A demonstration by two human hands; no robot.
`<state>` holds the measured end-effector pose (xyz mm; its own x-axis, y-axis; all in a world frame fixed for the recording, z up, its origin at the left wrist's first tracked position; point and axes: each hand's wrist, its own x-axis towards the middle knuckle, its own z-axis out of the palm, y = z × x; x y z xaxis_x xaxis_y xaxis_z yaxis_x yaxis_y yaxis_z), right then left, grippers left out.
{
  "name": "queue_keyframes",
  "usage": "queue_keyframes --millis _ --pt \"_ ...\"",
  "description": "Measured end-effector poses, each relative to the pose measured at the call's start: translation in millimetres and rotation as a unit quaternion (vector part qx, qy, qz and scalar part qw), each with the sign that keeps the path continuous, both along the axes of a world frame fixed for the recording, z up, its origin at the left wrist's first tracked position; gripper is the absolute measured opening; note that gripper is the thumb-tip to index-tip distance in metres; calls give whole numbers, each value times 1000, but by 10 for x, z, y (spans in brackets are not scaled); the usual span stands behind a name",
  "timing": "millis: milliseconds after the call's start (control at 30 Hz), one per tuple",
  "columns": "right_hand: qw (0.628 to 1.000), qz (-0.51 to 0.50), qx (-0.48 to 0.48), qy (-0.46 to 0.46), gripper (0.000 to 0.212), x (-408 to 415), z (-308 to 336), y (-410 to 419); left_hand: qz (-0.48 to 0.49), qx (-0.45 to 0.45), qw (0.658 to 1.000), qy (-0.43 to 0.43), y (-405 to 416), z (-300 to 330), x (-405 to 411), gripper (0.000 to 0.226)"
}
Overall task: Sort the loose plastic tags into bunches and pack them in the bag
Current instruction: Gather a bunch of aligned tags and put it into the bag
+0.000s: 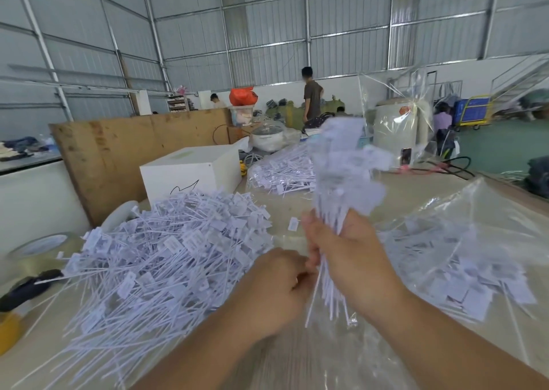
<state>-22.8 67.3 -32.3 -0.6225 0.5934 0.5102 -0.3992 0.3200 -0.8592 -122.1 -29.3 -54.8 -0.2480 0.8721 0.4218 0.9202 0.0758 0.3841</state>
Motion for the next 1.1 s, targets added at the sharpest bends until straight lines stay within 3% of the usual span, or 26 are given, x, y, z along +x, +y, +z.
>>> queue_keyframes --millis 100,200,400,500,667,800,933,1033,1100 --pt "995 59 18 -75 26 -49 -172 -62 56 -21 998 -37 -53 44 -114 29" --pt "995 61 -10 -83 32 -61 -202 -59 91 -17 989 -112 -120 77 -182 36" --pt "997 24 -78 -13 27 -8 10 33 -26 -90 969 -228 -199 194 -132 16" --pt "990 10 -140 23 25 2 53 103 -75 -136 969 -193 -187 153 -38 9" --pt "975 61 -208 54 21 -2 46 120 -83 -97 974 -186 -84 62 60 25" --pt "973 80 -208 57 22 6 67 122 -54 -68 980 -182 -102 61 15 8" --pt "973 90 -202 69 24 39 155 133 -12 -101 989 -105 -125 64 -22 48" --pt "966 107 -220 79 26 50 168 100 -14 -90 994 -53 -64 62 115 23" --pt "965 112 -226 77 24 47 144 63 -14 -56 998 -27 -18 45 188 26"
